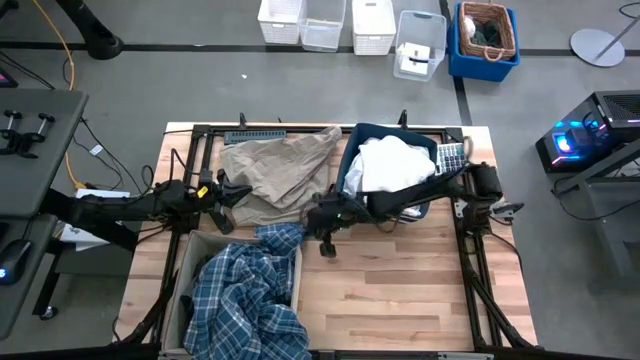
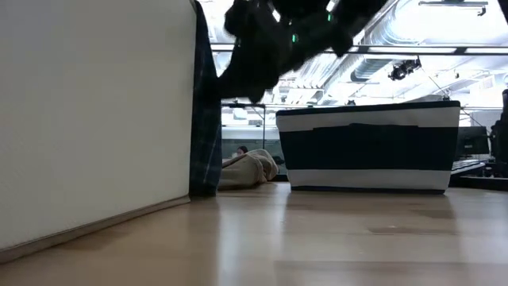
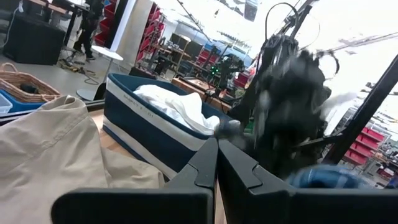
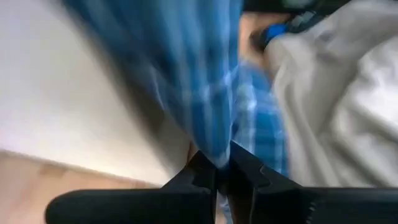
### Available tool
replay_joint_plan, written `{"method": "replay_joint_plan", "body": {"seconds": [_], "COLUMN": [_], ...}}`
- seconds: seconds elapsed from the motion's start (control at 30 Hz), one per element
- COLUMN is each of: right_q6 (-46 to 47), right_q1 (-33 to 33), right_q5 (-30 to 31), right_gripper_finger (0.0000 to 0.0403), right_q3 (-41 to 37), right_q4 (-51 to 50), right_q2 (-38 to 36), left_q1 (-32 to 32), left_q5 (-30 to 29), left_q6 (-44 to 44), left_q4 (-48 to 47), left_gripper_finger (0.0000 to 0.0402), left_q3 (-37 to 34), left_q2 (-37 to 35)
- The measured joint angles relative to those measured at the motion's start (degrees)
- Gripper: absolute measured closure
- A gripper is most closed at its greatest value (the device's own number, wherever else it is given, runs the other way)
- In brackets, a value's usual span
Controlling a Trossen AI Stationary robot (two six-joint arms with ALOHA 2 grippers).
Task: Sort clothes
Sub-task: Put the blue checkered polo shirt into the white laundry bin
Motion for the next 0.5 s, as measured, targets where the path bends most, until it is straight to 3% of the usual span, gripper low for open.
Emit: {"method": "replay_joint_plan", "body": {"seconds": [0.2,0.33,0.5], "right_q6": [-4.2,2.5,10.1], "right_q1": [-4.3,-5.1,-1.0], "right_q5": [4.8,-5.8,-20.7], "right_gripper_finger": [0.0399,0.04,0.0402], "right_q3": [5.3,11.3,16.1], "right_q4": [-5.9,4.2,17.4], "right_q2": [-7.8,-9.3,-7.6], "left_q1": [0.0,0.0,0.0], "left_q5": [0.0,0.0,0.0], "left_q6": [0.0,0.0,0.0], "left_q4": [-0.5,-0.6,-0.6], "left_gripper_finger": [0.0401,0.0401,0.0401], "left_q3": [0.0,0.0,0.0], "left_q2": [0.0,0.0,0.0]}}
